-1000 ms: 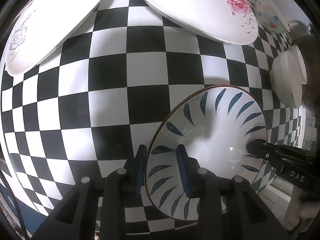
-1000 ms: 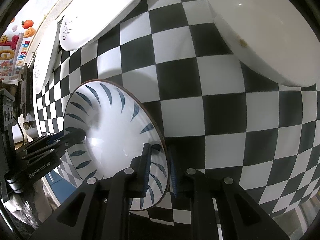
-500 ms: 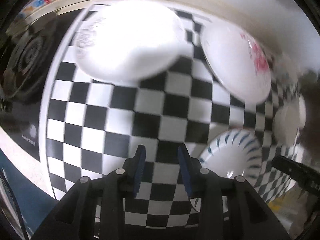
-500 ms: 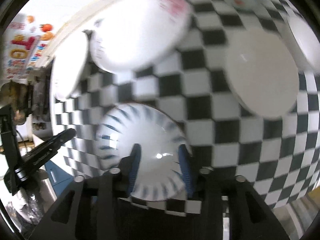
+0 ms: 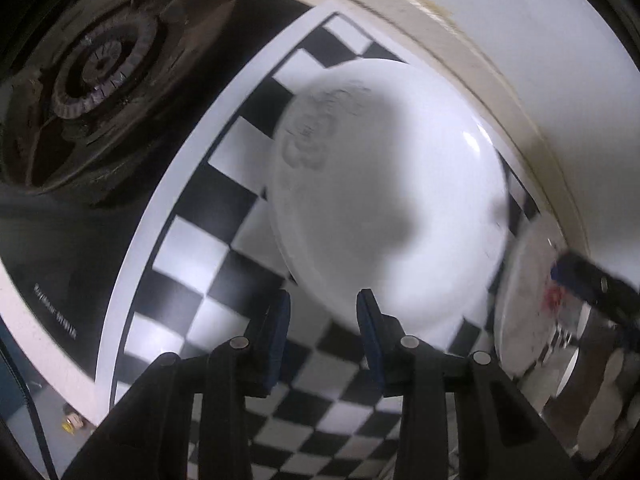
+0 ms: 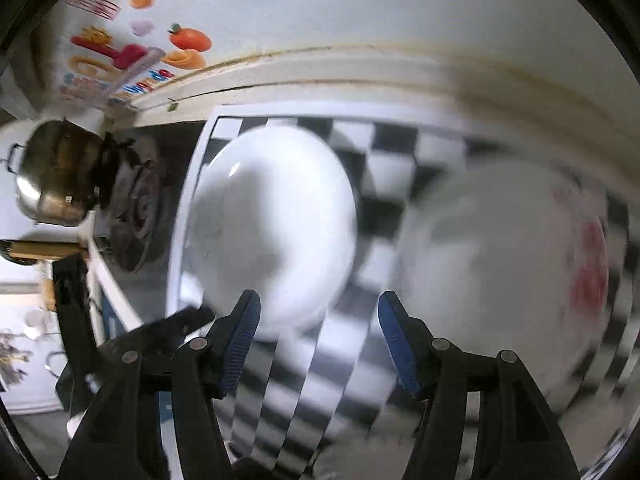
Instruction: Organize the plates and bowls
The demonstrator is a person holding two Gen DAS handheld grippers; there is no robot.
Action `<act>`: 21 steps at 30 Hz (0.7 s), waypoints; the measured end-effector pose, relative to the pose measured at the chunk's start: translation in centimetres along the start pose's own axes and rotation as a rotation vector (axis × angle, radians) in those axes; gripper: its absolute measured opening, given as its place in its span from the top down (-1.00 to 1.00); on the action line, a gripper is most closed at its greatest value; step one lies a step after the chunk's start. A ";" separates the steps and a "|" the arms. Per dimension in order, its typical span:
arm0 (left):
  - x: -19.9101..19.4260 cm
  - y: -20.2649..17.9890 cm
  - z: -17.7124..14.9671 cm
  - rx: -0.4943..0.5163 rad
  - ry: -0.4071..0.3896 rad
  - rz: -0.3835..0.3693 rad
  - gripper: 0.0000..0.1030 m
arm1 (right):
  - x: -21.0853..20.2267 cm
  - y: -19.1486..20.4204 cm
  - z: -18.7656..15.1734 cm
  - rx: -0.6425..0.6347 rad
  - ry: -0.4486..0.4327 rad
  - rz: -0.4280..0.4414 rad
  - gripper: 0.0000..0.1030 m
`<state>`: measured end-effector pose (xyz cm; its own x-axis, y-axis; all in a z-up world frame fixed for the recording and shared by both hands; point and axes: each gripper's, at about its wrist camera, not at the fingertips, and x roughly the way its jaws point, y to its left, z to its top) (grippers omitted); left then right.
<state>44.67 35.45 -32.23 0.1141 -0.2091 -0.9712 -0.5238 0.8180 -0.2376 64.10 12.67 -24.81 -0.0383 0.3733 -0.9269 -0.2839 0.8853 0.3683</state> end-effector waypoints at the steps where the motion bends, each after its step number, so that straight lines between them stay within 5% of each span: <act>1: 0.3 0.2 0.4 -0.005 0.003 -0.002 0.38 | 0.9 0.3 1.4 -0.011 0.011 -0.016 -0.25; 8: 2.5 1.7 0.7 -0.049 0.050 -0.013 0.38 | 7.0 0.5 8.3 -0.039 0.118 -0.078 -0.23; 14: 3.1 1.1 -0.1 -0.019 0.031 -0.020 0.38 | 10.1 -1.1 9.9 0.000 0.198 -0.025 -0.14; 16: 3.4 0.8 -0.3 -0.005 0.024 -0.020 0.40 | 10.2 -1.1 10.1 -0.001 0.202 0.008 0.21; 21: 3.6 0.1 -1.7 0.041 -0.012 0.016 0.40 | 10.6 -0.6 9.9 -0.049 0.213 -0.045 0.52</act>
<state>43.60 33.87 -35.74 0.1166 -0.1898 -0.9749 -0.4904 0.8426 -0.2227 73.36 18.79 -34.14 -0.2252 0.2622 -0.9384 -0.3356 0.8833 0.3273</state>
